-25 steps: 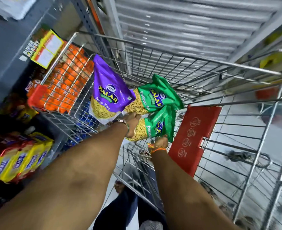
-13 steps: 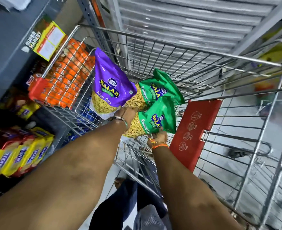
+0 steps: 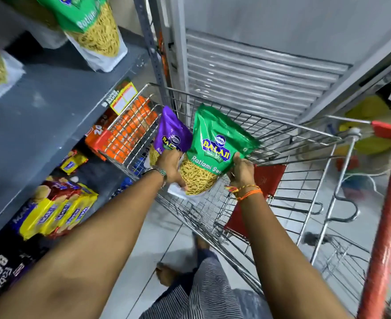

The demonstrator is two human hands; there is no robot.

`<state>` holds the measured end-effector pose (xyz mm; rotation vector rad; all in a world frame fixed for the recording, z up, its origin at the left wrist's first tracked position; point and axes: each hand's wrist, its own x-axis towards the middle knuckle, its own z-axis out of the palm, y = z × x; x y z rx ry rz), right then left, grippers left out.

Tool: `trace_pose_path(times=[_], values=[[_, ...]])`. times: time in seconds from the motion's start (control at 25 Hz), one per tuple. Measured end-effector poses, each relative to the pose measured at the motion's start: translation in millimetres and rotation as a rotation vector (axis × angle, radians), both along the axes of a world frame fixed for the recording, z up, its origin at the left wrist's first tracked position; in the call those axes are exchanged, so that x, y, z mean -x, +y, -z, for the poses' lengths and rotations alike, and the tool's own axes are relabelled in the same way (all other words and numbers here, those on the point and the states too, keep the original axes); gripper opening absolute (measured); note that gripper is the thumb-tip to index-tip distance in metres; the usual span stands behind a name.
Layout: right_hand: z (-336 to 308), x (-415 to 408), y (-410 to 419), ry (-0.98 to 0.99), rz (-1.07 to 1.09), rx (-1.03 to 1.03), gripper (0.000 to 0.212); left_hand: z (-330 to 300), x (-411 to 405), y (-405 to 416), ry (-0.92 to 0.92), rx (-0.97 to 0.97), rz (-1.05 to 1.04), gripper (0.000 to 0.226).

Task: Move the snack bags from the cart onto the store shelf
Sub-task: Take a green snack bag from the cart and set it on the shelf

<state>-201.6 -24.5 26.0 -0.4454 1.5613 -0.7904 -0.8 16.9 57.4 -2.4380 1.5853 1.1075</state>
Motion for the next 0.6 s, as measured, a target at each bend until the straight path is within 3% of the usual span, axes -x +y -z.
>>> trace_pose_path(times=[0.28, 0.4, 0.48, 0.6], values=[[-66.1, -58.8, -36.0, -0.082, -0.189, 0.398, 0.010, -49.9, -39.6, 29.4, 0.131, 0.324, -0.250, 0.083], [-108.7, -118.5, -53.6, -0.092, -0.416, 0.670, 0.019, -81.3, -73.7, 48.8, 0.088, 0.487, -0.402, 0.071], [-135.5, -156.9, -58.2, -0.127, -0.526, 0.757, 0.028, -101.3, -95.8, 59.3, 0.058, 0.562, -0.514, 0.076], [-184.7, -226.5, -59.5, -0.231, -0.642, 0.870, 0.014, -124.6, -138.9, 73.4, -0.021, 0.683, -0.677, 0.079]])
